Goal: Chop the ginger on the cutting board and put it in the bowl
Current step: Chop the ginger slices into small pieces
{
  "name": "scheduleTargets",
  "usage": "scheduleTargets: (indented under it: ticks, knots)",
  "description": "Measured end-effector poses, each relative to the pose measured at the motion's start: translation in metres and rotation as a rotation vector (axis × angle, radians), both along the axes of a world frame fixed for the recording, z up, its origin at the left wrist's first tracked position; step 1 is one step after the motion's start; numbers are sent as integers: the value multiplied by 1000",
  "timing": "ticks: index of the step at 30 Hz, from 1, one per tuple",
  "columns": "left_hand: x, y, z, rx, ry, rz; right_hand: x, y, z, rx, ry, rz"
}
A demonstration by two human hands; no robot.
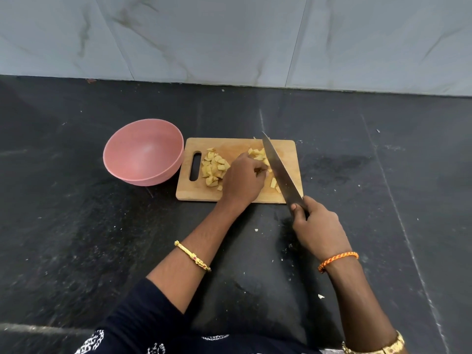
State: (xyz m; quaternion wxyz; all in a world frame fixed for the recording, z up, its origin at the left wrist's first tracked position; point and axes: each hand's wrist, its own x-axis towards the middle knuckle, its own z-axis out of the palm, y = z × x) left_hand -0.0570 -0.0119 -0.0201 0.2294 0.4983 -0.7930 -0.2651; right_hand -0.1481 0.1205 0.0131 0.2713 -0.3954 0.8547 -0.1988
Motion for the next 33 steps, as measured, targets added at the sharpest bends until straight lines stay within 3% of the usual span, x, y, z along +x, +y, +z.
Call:
scheduleTargets:
  ticks: [16,24,29,33]
  knots:
    - [-2,8,-1,51,90,150,-1,-18,12,215,2,116]
    - [19,2,15,58,168,257,-1,-9,11,21,-26,-22]
    - [43,-16,16,-14,96,345,-3,-17,13,-17,-20,-3]
    - [41,-21,13,-51,-69,173,1,-26,12,-5,-9,35]
